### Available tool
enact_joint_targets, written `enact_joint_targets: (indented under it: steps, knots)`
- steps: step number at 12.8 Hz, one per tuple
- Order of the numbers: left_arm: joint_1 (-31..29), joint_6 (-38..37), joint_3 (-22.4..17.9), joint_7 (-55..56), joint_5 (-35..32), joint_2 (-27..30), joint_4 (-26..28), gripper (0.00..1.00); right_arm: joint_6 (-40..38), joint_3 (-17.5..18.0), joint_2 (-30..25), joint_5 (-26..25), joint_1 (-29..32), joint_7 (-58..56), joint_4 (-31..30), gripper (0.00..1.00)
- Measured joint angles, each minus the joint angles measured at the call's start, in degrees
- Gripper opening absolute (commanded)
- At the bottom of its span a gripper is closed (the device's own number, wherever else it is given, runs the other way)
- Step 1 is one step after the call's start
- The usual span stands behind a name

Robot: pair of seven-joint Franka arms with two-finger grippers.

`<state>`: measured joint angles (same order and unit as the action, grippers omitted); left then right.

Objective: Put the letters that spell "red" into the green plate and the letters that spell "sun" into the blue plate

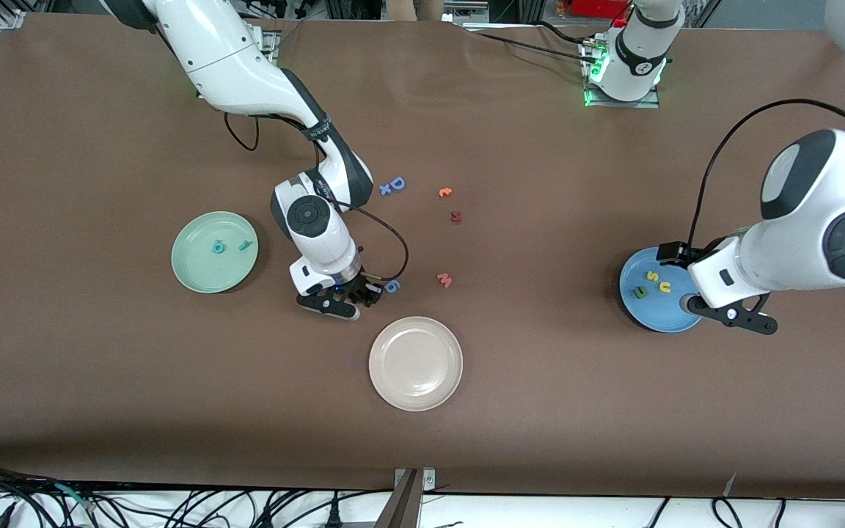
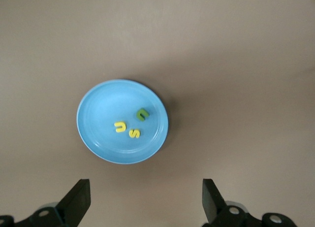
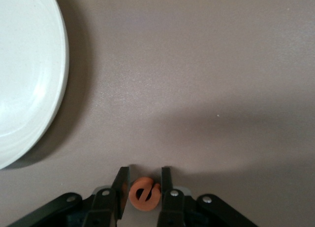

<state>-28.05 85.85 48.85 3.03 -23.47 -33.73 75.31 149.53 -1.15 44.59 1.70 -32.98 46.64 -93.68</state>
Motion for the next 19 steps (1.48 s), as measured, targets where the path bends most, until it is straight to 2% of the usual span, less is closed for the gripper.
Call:
enact_joint_targets:
  steps: [3,5,9,10,12,13,14,17,19]
  knots:
    - [0.06,-0.58,0.11,-0.03,0.1,0.4,-5.2,1.0,0.03,0.04,-0.02,0.01,-0.08,0.21,0.09,0.34]
    - [-0.12,-0.7,0.11,-0.03,0.65,1.95,-6.67,1.0,0.04,0.12,-0.04,0.01,-0.3,0.4,0.14,0.34]
    - [1.48,-2.32,-1.1,-0.02,2.36,10.19,-6.01,1.0,0.06,0.16,-0.02,0.0,-1.49,0.57,0.12,0.36]
    - [3.34,-2.9,-4.44,0.07,6.26,12.89,-4.77,1.0,0.05,0.16,0.02,0.0,-1.62,0.58,0.1,0.42]
    - [8.81,-2.93,-16.95,-0.09,17.54,18.07,-0.4,1.0,0.05,0.12,0.15,-0.11,-1.65,0.57,0.06,0.45]
    - [11.92,-2.81,-23.04,-0.35,20.06,19.65,1.36,1.0,0.05,0.08,0.2,-0.3,-1.65,0.57,0.05,0.45]
    - [14.67,-2.6,-27.29,-0.55,20.88,20.48,2.28,1.0,0.05,0.08,0.2,-0.38,-1.66,0.57,0.05,0.45]
    - [21.83,-0.02,-34.96,-0.52,20.99,22.1,4.21,1.0,0.05,0.05,0.21,-0.43,-1.66,0.57,0.04,0.44]
    - [25.89,3.98,-39.39,-0.52,20.95,24.93,8.62,1.0,0.05,0.05,0.25,-0.44,-1.66,0.57,0.03,0.44]
